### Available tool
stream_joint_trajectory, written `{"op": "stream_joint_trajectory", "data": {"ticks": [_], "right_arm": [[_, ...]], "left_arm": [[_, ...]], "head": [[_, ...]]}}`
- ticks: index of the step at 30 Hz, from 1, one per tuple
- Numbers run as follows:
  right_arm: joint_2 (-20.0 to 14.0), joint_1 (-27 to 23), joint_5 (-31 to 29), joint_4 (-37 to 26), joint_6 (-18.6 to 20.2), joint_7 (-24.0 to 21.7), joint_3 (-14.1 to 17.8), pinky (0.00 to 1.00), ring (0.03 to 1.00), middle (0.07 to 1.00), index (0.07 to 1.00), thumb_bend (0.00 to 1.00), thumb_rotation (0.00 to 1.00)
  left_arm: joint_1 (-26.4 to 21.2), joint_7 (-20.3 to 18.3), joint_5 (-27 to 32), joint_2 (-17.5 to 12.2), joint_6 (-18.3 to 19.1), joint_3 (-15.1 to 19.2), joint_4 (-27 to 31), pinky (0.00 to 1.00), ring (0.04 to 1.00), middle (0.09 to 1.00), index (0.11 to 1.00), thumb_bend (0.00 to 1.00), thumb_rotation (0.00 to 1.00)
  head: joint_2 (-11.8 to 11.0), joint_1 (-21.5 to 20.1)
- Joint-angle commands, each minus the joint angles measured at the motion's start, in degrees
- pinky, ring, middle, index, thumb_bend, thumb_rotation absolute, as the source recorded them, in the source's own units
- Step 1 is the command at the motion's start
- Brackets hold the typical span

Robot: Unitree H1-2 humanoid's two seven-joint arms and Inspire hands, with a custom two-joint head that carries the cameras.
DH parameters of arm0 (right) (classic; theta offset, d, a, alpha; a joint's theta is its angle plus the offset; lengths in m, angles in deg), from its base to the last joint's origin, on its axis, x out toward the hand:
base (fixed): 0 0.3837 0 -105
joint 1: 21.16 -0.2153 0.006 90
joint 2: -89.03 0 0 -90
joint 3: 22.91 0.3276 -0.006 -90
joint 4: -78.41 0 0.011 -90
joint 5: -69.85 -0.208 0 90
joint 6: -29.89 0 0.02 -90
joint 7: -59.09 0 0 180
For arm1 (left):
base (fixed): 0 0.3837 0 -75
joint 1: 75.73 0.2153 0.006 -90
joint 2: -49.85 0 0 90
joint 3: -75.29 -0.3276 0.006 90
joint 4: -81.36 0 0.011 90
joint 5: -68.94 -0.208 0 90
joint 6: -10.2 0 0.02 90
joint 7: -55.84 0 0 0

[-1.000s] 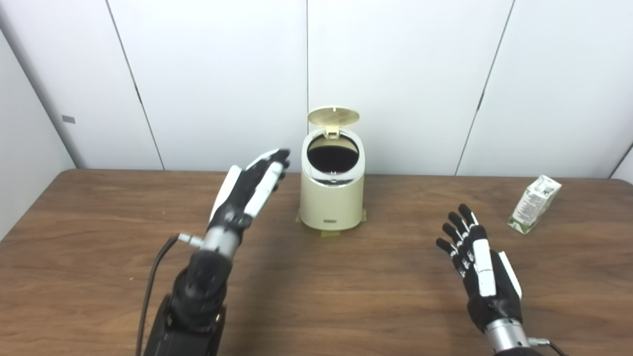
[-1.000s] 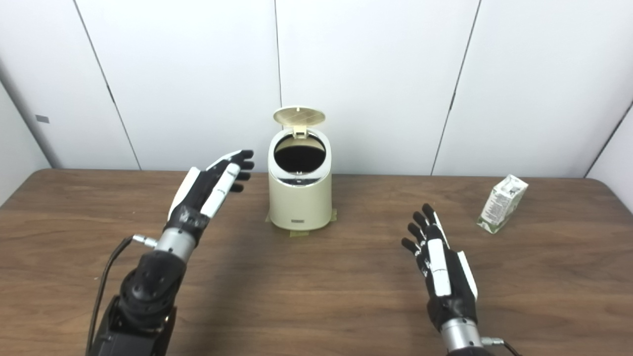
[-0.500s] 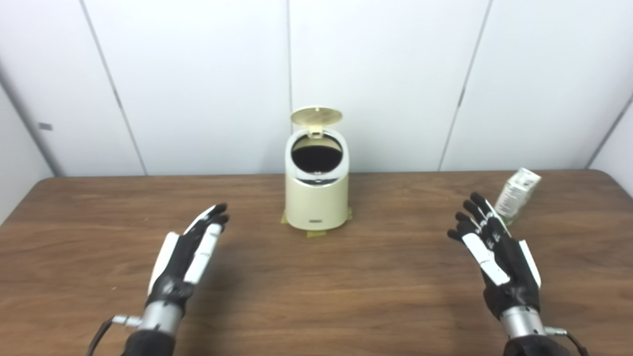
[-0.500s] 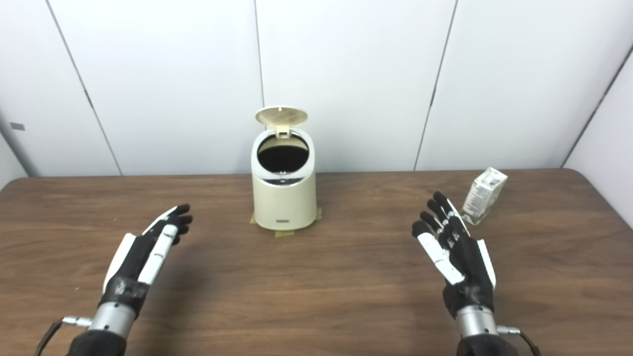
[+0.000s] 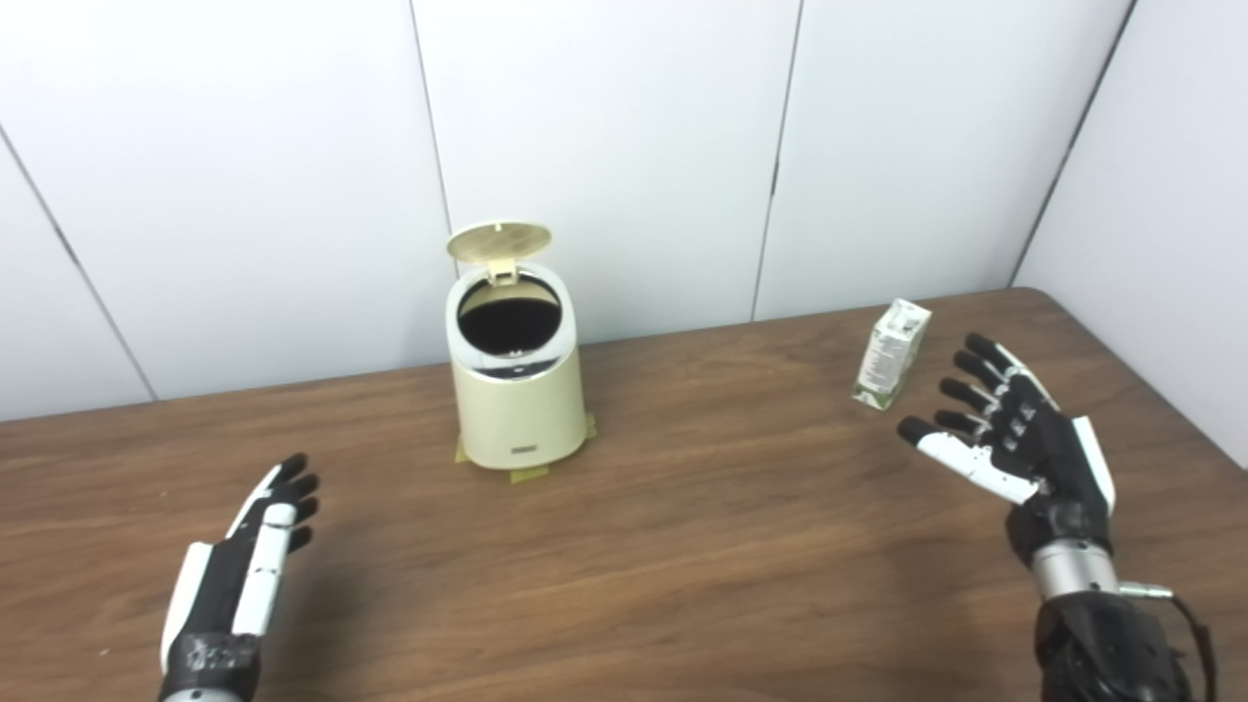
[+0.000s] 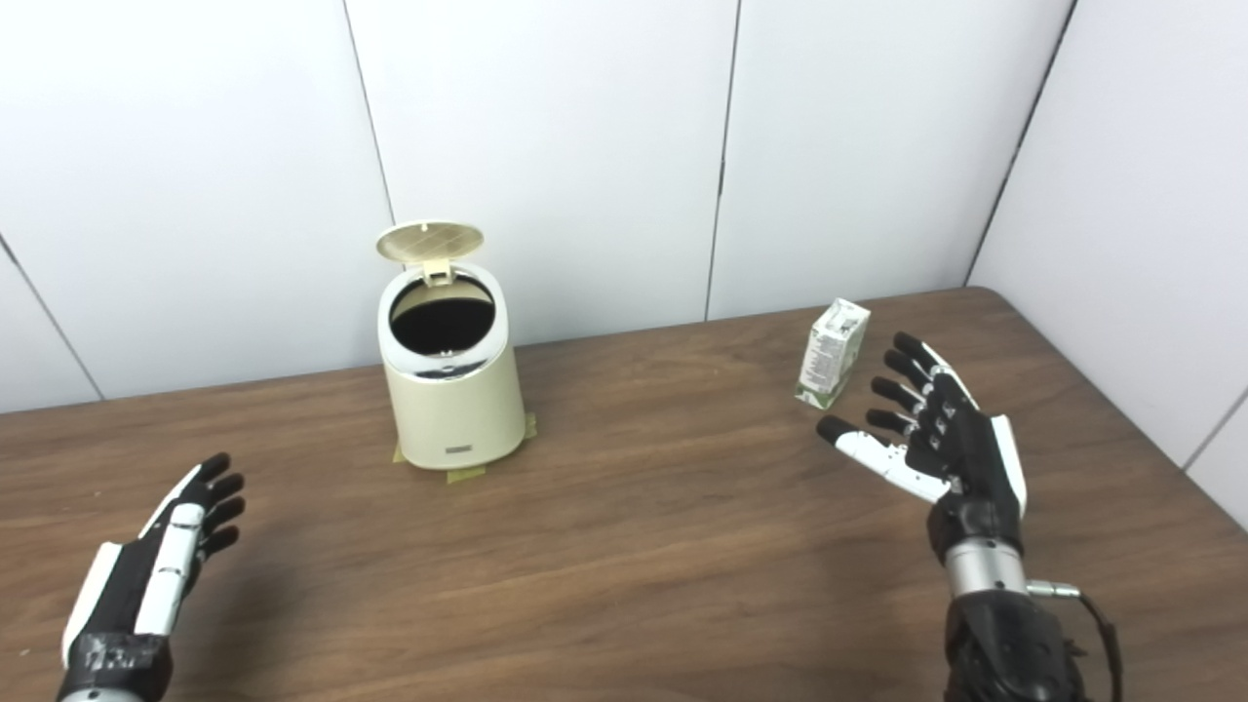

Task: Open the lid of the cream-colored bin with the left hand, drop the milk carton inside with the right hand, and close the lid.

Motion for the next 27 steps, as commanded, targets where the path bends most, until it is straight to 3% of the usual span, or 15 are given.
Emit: {"op": "stream_joint_trajectory", "data": {"ticks": [1, 5, 9, 13, 17, 21, 27], "right_arm": [[-2.04, -2.19, 0.52, -0.02, -0.5, 0.37, 1.08, 0.67, 0.806, 0.86, 0.832, 0.81, 0.2], [-4.63, -4.8, -1.6, 2.71, -0.35, 0.08, 3.29, 0.73, 0.84, 0.883, 0.843, 0.8, 0.14], [-8.12, -9.32, 0.19, 8.41, 0.18, 0.4, 3.21, 0.89, 0.883, 0.878, 0.832, 0.83, 0.13], [-10.16, -14.85, -0.67, 15.21, 1.09, -0.65, 1.98, 0.76, 0.863, 0.887, 0.836, 0.87, 0.09], [-12.67, -20.05, 1.14, 20.84, 3.58, -2.2, -1.68, 0.62, 0.885, 0.945, 0.887, 0.89, 0.09], [-14.34, -23.72, 3.01, 25.64, 5.87, -3.19, -5.05, 0.68, 0.917, 0.98, 0.902, 0.92, 0.12], [-15.59, -28.85, 4.16, 33.29, 6.98, -5.06, -8.13, 0.81, 0.967, 1.0, 0.907, 0.94, 0.07]], "left_arm": [[-1.92, 0.15, 0.08, -0.95, -1.56, 0.13, 1.5, 0.89, 0.902, 0.911, 0.948, 0.39, 0.98], [-2.57, -0.04, -0.48, -1.28, -0.39, -0.39, 2.08, 0.9, 0.904, 0.898, 0.926, 0.35, 0.94], [-2.94, -0.19, -1.19, -1.69, 0.87, -1.05, 3.05, 0.91, 0.919, 0.905, 0.929, 0.32, 0.91], [-2.77, -0.43, -1.37, -1.79, 2.09, -1.77, 3.96, 0.92, 0.914, 0.902, 0.932, 0.29, 0.85], [-2.13, -0.57, -2.4, -1.82, 3.83, -2.93, 5.62, 0.94, 0.918, 0.906, 0.936, 0.29, 0.8], [-1.55, -1.24, -2.45, -2.44, 4.82, -3.39, 7.1, 0.91, 0.914, 0.896, 0.936, 0.27, 0.76], [-1.26, -2.29, -1.27, -3.02, 5.09, -2.6, 7.77, 0.91, 0.906, 0.889, 0.926, 0.26, 0.66]], "head": [[-0.12, -1.13], [-0.13, -1.62], [0.06, -1.68], [0.22, -1.61], [0.65, -0.25], [0.89, 0.25], [1.15, 0.39]]}}
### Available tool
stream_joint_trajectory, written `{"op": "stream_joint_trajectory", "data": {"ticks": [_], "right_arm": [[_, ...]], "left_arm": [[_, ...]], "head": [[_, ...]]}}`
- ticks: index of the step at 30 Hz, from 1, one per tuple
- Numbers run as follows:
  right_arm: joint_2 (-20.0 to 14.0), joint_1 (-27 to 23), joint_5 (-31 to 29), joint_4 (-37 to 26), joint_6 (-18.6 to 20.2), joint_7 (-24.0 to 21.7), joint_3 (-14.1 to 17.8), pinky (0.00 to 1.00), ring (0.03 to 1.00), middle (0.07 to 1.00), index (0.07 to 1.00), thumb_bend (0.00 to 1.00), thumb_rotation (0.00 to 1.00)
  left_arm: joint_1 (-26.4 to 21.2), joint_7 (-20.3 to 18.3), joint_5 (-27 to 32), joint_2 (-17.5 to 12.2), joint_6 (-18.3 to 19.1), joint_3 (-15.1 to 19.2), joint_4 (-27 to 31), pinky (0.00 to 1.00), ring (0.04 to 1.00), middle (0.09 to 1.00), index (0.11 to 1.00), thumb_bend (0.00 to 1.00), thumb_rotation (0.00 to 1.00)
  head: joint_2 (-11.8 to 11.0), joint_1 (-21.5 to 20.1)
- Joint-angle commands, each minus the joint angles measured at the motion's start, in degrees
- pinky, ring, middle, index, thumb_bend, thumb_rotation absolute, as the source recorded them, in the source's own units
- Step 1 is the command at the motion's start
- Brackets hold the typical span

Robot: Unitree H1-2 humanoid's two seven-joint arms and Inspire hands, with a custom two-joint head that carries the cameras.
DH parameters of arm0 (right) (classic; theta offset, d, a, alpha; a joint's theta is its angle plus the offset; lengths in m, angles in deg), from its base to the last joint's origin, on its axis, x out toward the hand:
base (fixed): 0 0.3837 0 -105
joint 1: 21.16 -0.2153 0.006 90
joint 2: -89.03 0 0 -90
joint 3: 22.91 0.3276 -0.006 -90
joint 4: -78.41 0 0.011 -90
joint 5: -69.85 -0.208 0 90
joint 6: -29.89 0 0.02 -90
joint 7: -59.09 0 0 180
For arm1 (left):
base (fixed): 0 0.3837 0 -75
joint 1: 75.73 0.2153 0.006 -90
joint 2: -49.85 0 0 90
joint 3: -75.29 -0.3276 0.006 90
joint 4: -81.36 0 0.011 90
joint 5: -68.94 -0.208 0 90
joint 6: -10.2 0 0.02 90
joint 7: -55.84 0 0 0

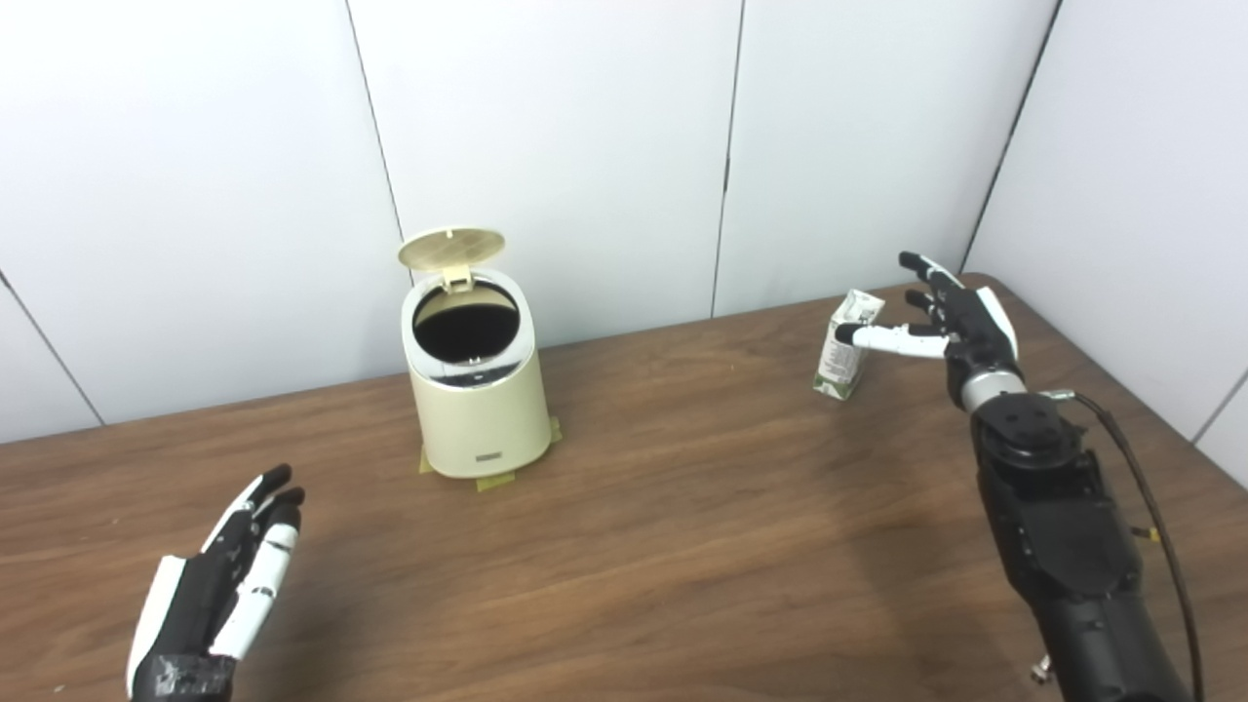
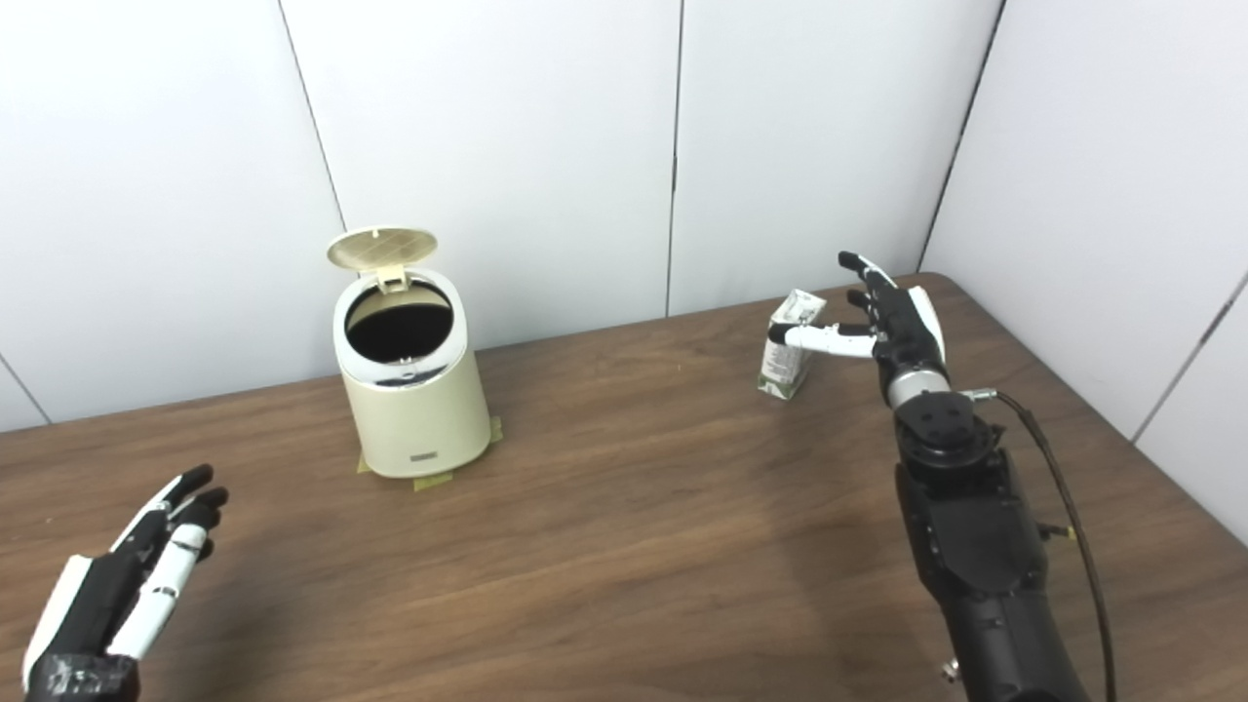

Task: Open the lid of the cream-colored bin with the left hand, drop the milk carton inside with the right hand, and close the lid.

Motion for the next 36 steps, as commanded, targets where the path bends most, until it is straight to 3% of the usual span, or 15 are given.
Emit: {"op": "stream_joint_trajectory", "data": {"ticks": [1, 4, 9, 14, 23, 25, 26, 27, 28, 29, 32, 33, 34, 36], "right_arm": [[-2.36, -4.33, 0.82, 0.63, -0.5, -0.74, -0.63, 0.83, 0.968, 1.0, 0.911, 0.94, 0.07], [-2.54, -5.3, 1.54, 1.64, -0.81, -1.31, -1.9, 0.82, 0.978, 1.0, 0.906, 0.94, 0.05], [-2.56, -6.63, 2.83, 4.26, -3.34, -1.08, -3.19, 0.98, 1.0, 0.997, 0.898, 0.94, 0.04], [-2.26, -7.75, 5.06, 6.01, -3.45, 0.55, -4.11, 0.98, 0.972, 0.954, 0.881, 0.93, 0.08], [-1.45, -6.87, 6.44, 5.64, -4.05, 3.22, -3.53, 0.84, 0.912, 0.915, 0.838, 0.93, 0.06], [-1.23, -6.54, 7.13, 5.3, -3.69, 4.32, -3.57, 0.6, 0.769, 0.891, 0.817, 0.94, 0.05], [-1.12, -6.34, 7.33, 5.42, -4.33, 4.79, -3.55, 0.57, 0.745, 0.887, 0.813, 0.94, 0.04], [-0.92, -6.19, 7.54, 5.57, -4.89, 5.42, -3.45, 0.61, 0.763, 0.875, 0.799, 0.94, 0.03], [-0.79, -6.1, 7.65, 5.69, -5.24, 5.88, -3.4, 0.46, 0.607, 0.84, 0.778, 0.94, 0.02], [-0.8, -6.1, 7.68, 6.48, -6.38, 6.29, -3.37, 0.4, 0.554, 0.829, 0.771, 0.94, 0.01], [-1.16, -6.29, 7.83, 9.69, -9.91, 6.99, -3.6, 0.51, 0.616, 0.771, 0.712, 0.96, 0.01], [-1.41, -6.28, 8.18, 10.54, -10.9, 7.01, -3.98, 0.45, 0.572, 0.744, 0.69, 0.96, 0.01], [-1.69, -6.22, 8.65, 11.19, -11.9, 6.9, -4.53, 0.46, 0.588, 0.725, 0.67, 0.97, 0.01], [-2.42, -5.93, 10.52, 11.33, -12.65, 6.58, -6.31, 0.58, 0.663, 0.697, 0.635, 0.96, 0.0]], "left_arm": [[-1.37, 0.25, 0.73, -0.27, -0.85, 0.76, 2.07, 0.91, 0.904, 0.886, 0.923, 0.25, 0.65], [-1.33, 0.67, 1.46, 0.12, -2.06, 1.47, 1.59, 0.91, 0.893, 0.873, 0.91, 0.24, 0.58], [-1.34, 0.94, 1.71, 0.4, -2.78, 1.85, 1.49, 0.89, 0.886, 0.86, 0.897, 0.24, 0.57], [-1.42, 1.03, 2.27, 0.86, -2.79, 2.26, 2.1, 0.89, 0.873, 0.85, 0.892, 0.22, 0.54], [-1.77, 1.21, 2.09, 0.69, -3.03, 2.81, 2.23, 0.87, 0.856, 0.837, 0.88, 0.23, 0.59], [-1.97, 1.26, 2.02, 0.61, -3.16, 2.84, 2.08, 0.87, 0.851, 0.837, 0.879, 0.24, 0.61], [-2.08, 1.16, 2.18, 0.53, -3.47, 2.87, 1.91, 0.87, 0.85, 0.836, 0.879, 0.25, 0.62], [-2.21, 1.05, 2.39, 0.48, -3.81, 2.9, 1.7, 0.87, 0.847, 0.836, 0.88, 0.25, 0.62], [-2.28, 0.97, 2.54, 0.45, -4.05, 2.92, 1.57, 0.87, 0.842, 0.834, 0.882, 0.25, 0.63], [-2.38, 0.92, 2.58, 0.39, -4.15, 2.92, 1.48, 0.87, 0.841, 0.833, 0.882, 0.25, 0.63], [-2.48, 0.79, 3.0, 0.32, -4.64, 3.06, 1.28, 0.86, 0.841, 0.837, 0.88, 0.25, 0.65], [-2.44, 0.71, 3.11, 0.24, -4.87, 3.07, 1.25, 0.85, 0.838, 0.837, 0.879, 0.26, 0.65], [-2.4, 0.64, 3.37, 0.27, -5.09, 3.15, 1.24, 0.84, 0.835, 0.837, 0.879, 0.27, 0.65], [-2.32, 0.58, 3.77, 0.46, -4.8, 3.25, 1.73, 0.85, 0.834, 0.836, 0.877, 0.27, 0.66]], "head": [[0.01, -0.04], [0.12, 0.15], [0.31, -0.03], [0.49, -0.06], [0.87, -0.17], [0.9, -0.21], [0.92, -0.25], [1.04, -0.34], [1.04, -0.34], [1.14, -0.41], [1.43, -0.52], [1.54, -0.54], [1.54, -0.54], [1.56, -0.48]]}}
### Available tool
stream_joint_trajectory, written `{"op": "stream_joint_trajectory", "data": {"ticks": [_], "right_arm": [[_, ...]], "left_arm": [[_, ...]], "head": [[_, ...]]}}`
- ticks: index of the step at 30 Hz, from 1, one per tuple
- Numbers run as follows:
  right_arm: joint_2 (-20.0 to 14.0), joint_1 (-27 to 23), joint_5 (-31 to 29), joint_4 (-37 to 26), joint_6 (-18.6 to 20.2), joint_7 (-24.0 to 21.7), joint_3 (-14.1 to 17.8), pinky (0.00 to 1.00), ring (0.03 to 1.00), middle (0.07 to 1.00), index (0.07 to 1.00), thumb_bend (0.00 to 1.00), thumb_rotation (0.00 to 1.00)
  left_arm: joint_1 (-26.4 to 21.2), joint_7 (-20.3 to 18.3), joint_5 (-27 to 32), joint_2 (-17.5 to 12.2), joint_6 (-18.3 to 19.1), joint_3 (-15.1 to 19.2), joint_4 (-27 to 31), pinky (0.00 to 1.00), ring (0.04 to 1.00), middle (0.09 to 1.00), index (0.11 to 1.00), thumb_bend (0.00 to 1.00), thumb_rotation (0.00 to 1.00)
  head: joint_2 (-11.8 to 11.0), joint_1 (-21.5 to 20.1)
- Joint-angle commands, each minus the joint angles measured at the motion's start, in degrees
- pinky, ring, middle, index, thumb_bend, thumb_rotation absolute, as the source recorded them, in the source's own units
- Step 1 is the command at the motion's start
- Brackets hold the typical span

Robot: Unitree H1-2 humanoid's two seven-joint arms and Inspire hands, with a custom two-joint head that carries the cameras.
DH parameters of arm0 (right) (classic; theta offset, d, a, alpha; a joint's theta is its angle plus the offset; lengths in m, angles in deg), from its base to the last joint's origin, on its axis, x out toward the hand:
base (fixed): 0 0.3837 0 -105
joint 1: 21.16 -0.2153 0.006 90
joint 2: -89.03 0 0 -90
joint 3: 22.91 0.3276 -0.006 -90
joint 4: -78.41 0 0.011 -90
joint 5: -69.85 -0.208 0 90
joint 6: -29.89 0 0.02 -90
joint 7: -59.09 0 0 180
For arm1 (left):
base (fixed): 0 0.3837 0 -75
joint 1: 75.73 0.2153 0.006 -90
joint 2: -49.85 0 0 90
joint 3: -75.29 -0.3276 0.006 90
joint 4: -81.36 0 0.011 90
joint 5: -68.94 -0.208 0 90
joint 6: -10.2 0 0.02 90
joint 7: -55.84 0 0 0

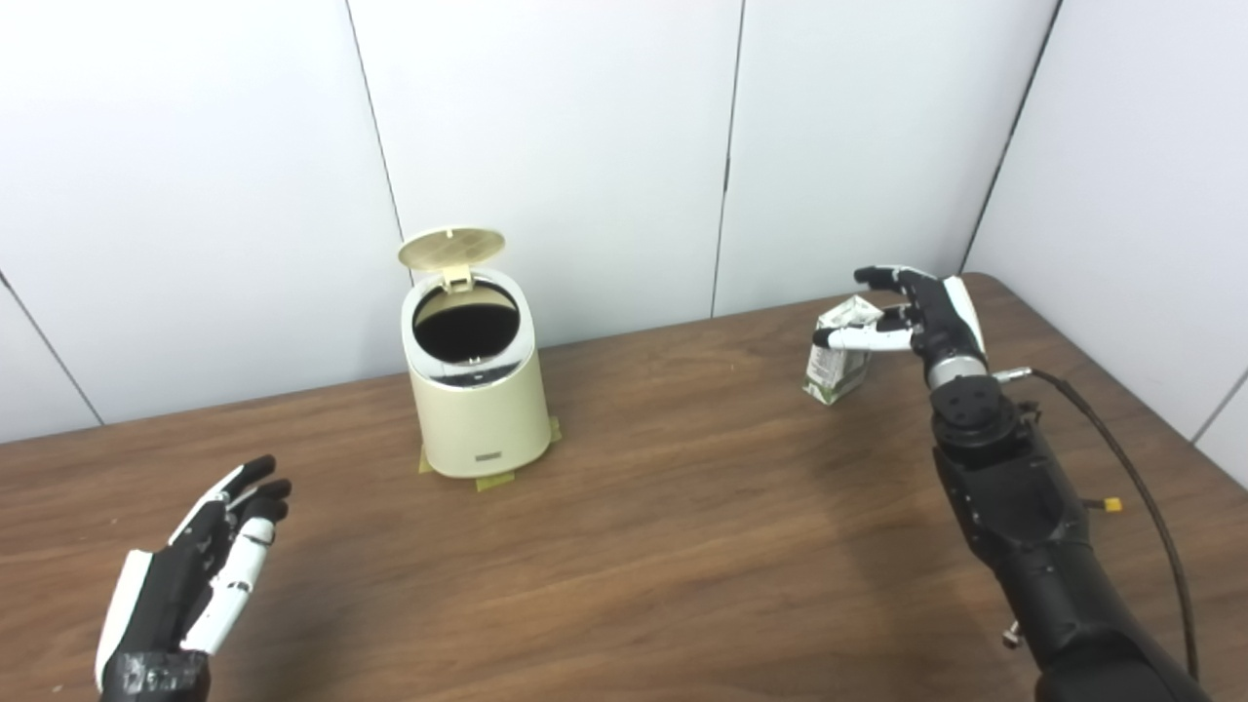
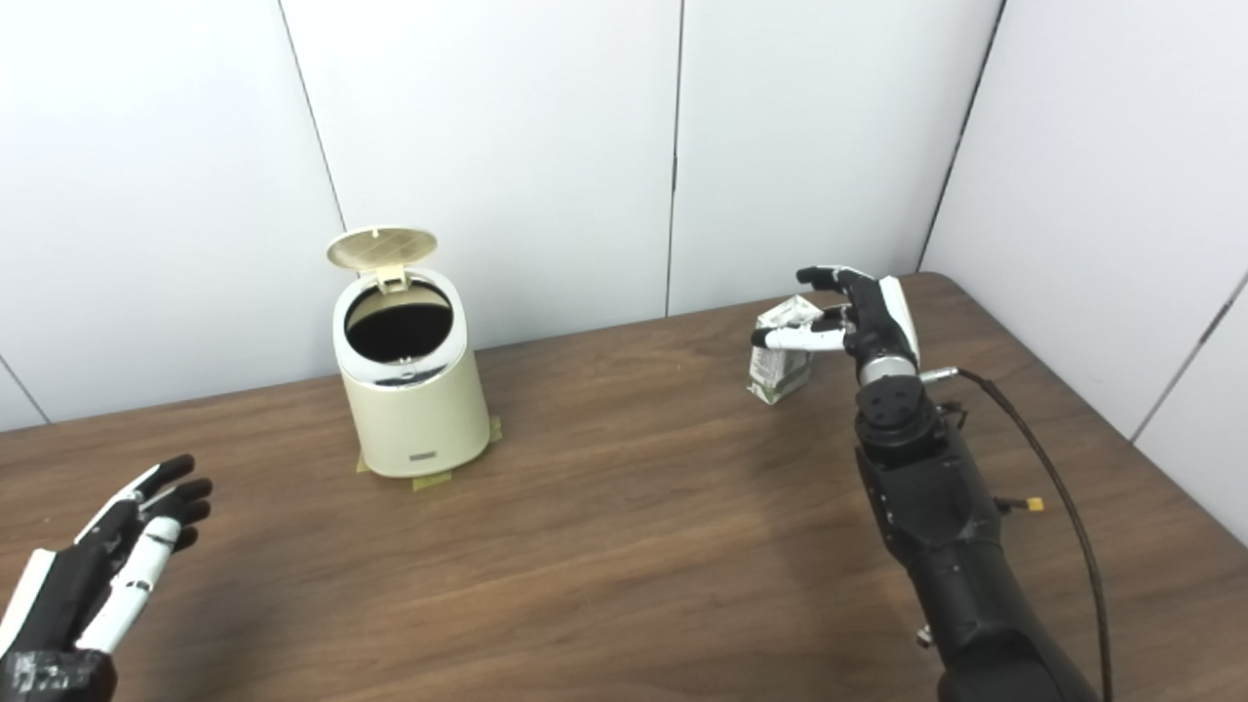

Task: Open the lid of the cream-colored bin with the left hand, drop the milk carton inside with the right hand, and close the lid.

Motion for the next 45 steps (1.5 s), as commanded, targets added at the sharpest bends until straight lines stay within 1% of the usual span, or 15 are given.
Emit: {"op": "stream_joint_trajectory", "data": {"ticks": [1, 2, 4, 10, 11, 12, 14, 18, 19, 21, 24, 29, 38, 41, 45], "right_arm": [[-2.47, -2.01, 2.43, -1.09, -3.64, 0.17, -1.3, 0.6, 0.67, 0.683, 0.624, 0.96, 0.0], [-2.57, -2.01, 2.83, -0.88, -4.04, 0.22, -1.77, 0.6, 0.652, 0.659, 0.604, 0.96, 0.0], [-2.4, -2.08, 2.36, -0.84, -3.71, -0.49, -1.98, 0.5, 0.565, 0.608, 0.574, 0.94, 0.0], [-2.39, -1.9, 1.41, -1.39, -2.92, -4.62, -2.82, 0.45, 0.528, 0.613, 0.577, 0.9, 0.0], [-2.44, -1.79, 1.66, -1.46, -3.14, -4.94, -3.14, 0.45, 0.529, 0.619, 0.526, 0.67, 0.07], [-2.53, -1.59, 2.11, -1.69, -3.28, -5.1, -3.62, 0.44, 0.528, 0.619, 0.508, 0.6, 0.1], [-2.64, -1.22, 3.52, -1.94, -3.94, -4.47, -4.59, 0.4, 0.486, 0.603, 0.493, 0.54, 0.13], [-2.01, -0.72, 5.47, -1.53, -7.55, -0.94, -4.49, 0.54, 0.557, 0.575, 0.488, 0.52, 0.13], [-1.68, -0.63, 5.78, -1.6, -8.31, 0.27, -4.08, 0.5, 0.532, 0.567, 0.488, 0.52, 0.13], [-0.89, -0.62, 6.5, -1.6, -9.46, 3.18, -3.21, 0.38, 0.42, 0.531, 0.501, 0.52, 0.03], [0.02, -0.72, 7.79, -1.86, -9.76, 6.75, -2.42, 0.32, 0.372, 0.499, 0.532, 0.51, 0.0], [0.98, -0.61, 8.93, -3.11, -9.98, 9.53, -1.81, 0.31, 0.369, 0.49, 0.519, 0.52, 0.0], [3.48, -0.59, 9.89, -9.06, -10.78, 11.66, -1.54, 0.3, 0.37, 0.496, 0.527, 0.51, 0.0], [4.39, -1.0, 11.73, -11.63, -10.31, 12.6, -2.1, 0.29, 0.366, 0.494, 0.526, 0.51, 0.0], [6.38, -1.6, 13.43, -16.85, -7.08, 11.94, -2.61, 0.28, 0.368, 0.494, 0.524, 0.51, 0.0]], "left_arm": [[-1.86, 0.21, 0.78, -0.36, -1.75, 0.34, 2.06, 0.85, 0.835, 0.836, 0.875, 0.28, 0.66], [-1.87, 0.17, 1.0, -0.3, -1.31, 0.34, 2.51, 0.86, 0.838, 0.839, 0.876, 0.28, 0.67], [-1.94, 0.1, 1.32, -0.26, -0.29, 0.34, 3.54, 0.88, 0.842, 0.846, 0.88, 0.27, 0.71], [-2.98, -0.31, 2.92, 0.24, 3.27, 0.7, 5.96, 0.94, 0.865, 0.858, 0.882, 0.37, 0.75], [-3.14, -0.41, 2.98, 0.21, 3.36, 0.63, 6.14, 0.95, 0.866, 0.859, 0.882, 0.38, 0.75], [-3.28, -0.47, 3.14, 0.19, 3.4, 0.59, 6.28, 0.94, 0.867, 0.86, 0.883, 0.38, 0.75], [-3.45, -0.4, 3.28, 0.22, 3.36, 0.58, 6.33, 0.95, 0.868, 0.858, 0.877, 0.38, 0.75], [-3.29, -0.26, 3.47, 0.06, 3.38, 0.74, 6.22, 0.94, 0.865, 0.852, 0.873, 0.35, 0.76], [-3.15, -0.26, 3.53, 0.01, 3.39, 0.81, 6.27, 0.94, 0.866, 0.854, 0.876, 0.35, 0.77], [-2.94, -0.3, 3.79, -0.04, 3.35, 0.98, 6.3, 0.94, 0.866, 0.856, 0.881, 0.35, 0.76], [-2.72, -0.32, 3.35, -0.34, 3.37, 0.83, 6.37, 0.93, 0.863, 0.859, 0.887, 0.34, 0.75], [-2.56, -0.34, 3.14, -0.45, 3.38, 0.63, 6.23, 0.94, 0.867, 0.865, 0.891, 0.36, 0.75], [-1.87, -0.01, 2.85, -0.18, 2.17, -0.12, 5.35, 0.91, 0.86, 0.85, 0.872, 0.25, 0.71], [-1.42, 0.12, 3.04, 0.3, 1.33, -0.3, 4.92, 0.9, 0.853, 0.846, 0.875, 0.25, 0.69], [-0.88, 0.57, 2.16, 0.7, 1.35, -0.82, 4.96, 0.91, 0.857, 0.842, 0.87, 0.25, 0.69]], "head": [[0.07, -0.04], [0.07, -0.04], [0.07, -0.04], [0.32, 0.46], [0.25, 0.6], [0.25, 0.6], [0.15, 0.8], [-0.02, 1.15], [-0.01, 1.1], [0.1, 1.06], [0.12, 1.2], [0.12, 1.71], [-0.26, 2.7], [-0.61, 3.24], [-1.1, 4.19]]}}
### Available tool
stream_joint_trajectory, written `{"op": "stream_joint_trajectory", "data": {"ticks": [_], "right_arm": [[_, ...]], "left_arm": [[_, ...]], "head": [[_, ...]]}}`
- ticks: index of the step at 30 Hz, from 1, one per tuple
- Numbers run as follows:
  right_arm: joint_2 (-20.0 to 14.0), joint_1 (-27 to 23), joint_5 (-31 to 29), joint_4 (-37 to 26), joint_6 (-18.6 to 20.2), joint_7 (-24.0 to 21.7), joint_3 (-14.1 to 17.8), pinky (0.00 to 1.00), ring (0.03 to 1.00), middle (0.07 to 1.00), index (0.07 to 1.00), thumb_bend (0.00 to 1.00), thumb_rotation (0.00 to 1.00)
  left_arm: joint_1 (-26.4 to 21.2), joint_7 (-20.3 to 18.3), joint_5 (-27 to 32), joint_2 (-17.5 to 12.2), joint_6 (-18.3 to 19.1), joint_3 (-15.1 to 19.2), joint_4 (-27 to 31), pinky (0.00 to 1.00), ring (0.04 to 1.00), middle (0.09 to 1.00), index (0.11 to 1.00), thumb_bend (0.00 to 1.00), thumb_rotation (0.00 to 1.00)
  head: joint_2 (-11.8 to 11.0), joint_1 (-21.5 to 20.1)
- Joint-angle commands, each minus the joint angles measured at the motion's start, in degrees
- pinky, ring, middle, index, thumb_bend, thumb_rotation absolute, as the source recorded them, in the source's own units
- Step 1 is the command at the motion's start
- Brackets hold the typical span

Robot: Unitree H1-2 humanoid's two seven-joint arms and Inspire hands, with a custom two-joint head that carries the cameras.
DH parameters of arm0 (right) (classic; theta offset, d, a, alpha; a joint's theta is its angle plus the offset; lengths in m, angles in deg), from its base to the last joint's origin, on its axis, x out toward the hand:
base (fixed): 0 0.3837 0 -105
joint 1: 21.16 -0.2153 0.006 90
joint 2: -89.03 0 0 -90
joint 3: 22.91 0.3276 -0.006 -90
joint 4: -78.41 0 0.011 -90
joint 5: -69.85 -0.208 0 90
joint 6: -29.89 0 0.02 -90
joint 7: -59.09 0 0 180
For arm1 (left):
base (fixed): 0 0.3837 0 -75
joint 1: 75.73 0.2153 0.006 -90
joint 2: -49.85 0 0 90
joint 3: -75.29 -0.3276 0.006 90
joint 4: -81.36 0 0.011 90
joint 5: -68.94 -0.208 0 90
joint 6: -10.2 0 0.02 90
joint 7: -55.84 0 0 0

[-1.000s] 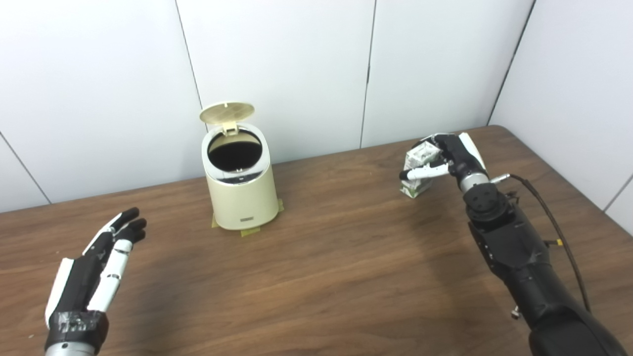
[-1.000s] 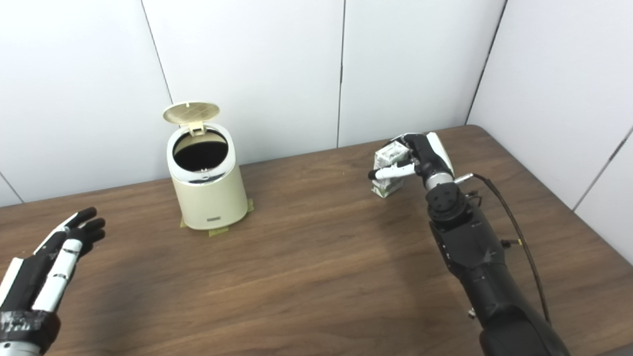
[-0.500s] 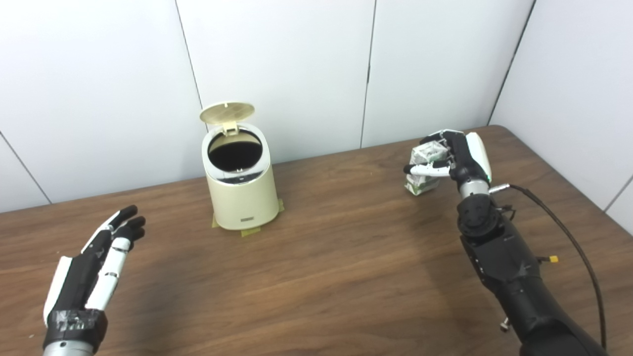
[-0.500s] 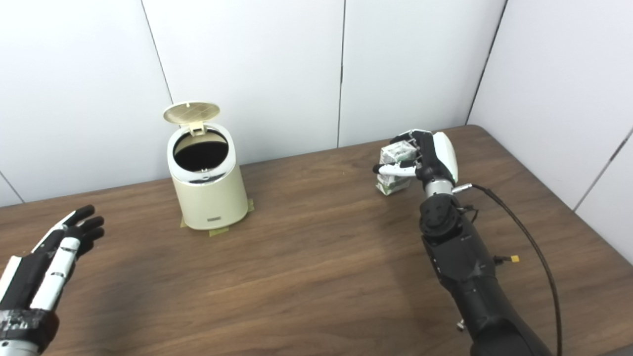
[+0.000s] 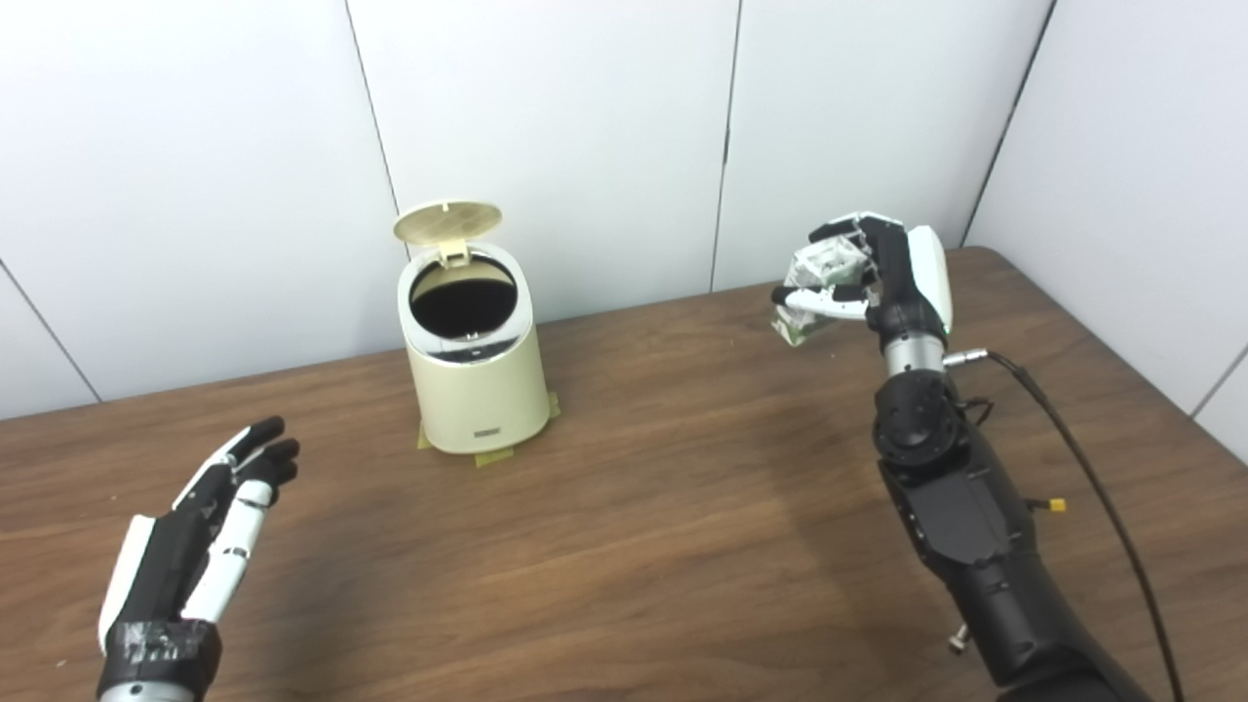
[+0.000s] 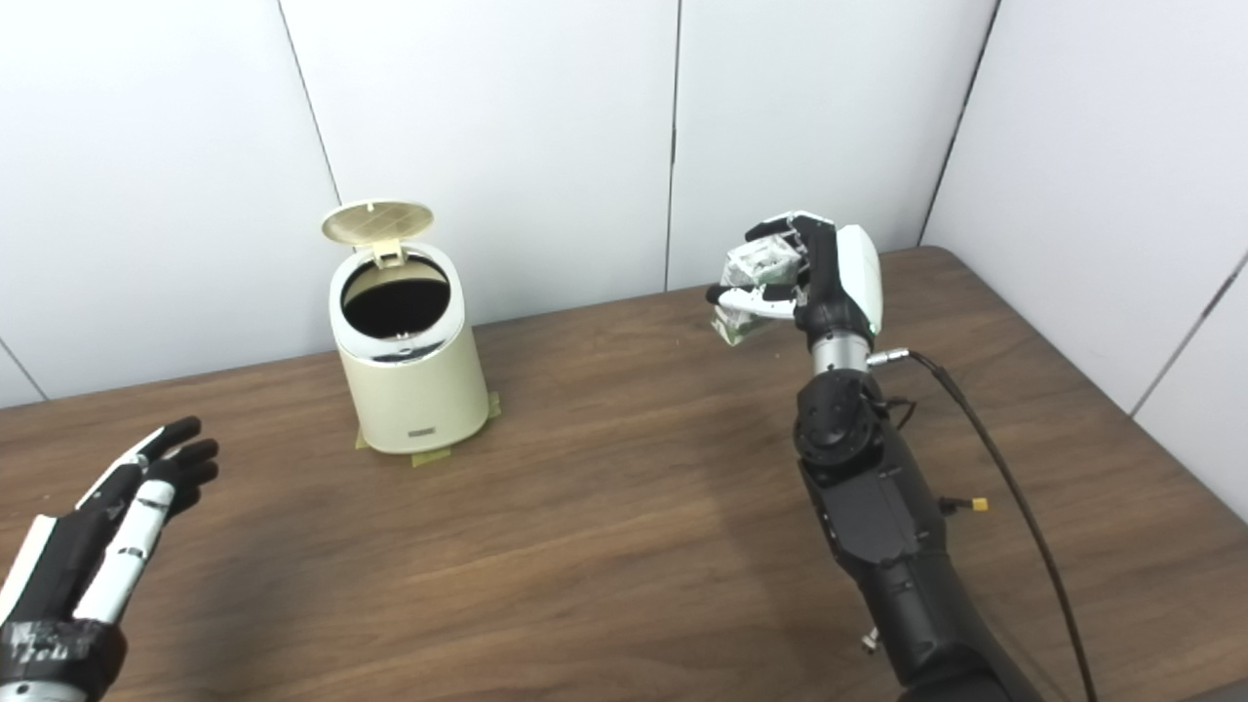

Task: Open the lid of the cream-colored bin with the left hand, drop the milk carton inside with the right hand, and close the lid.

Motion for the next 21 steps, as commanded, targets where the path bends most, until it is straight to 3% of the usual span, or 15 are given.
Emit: {"op": "stream_joint_trajectory", "data": {"ticks": [1, 13, 21], "right_arm": [[-0.48, -3.99, 1.55, -3.91, -0.3, 0.61, 0.13, 0.28, 0.368, 0.495, 0.526, 0.51, 0.0], [3.18, -6.79, 0.88, -12.19, 1.79, -4.63, -1.51, 0.31, 0.371, 0.503, 0.53, 0.51, 0.0], [6.04, -10.48, 0.58, -13.59, -1.64, -7.59, -4.83, 0.29, 0.357, 0.487, 0.543, 0.51, 0.0]], "left_arm": [[-1.21, 0.84, -0.5, 0.24, -1.93, -0.23, 0.99, 0.91, 0.859, 0.843, 0.87, 0.24, 0.69], [0.41, 1.92, -3.43, 1.82, -3.28, -2.53, 0.08, 0.89, 0.85, 0.836, 0.866, 0.26, 0.7], [1.3, 2.43, -5.96, 2.26, -5.6, -4.19, -1.14, 0.85, 0.853, 0.84, 0.863, 0.29, 0.71]], "head": [[-0.24, 0.61], [-1.56, 7.58], [-2.74, 13.59]]}}
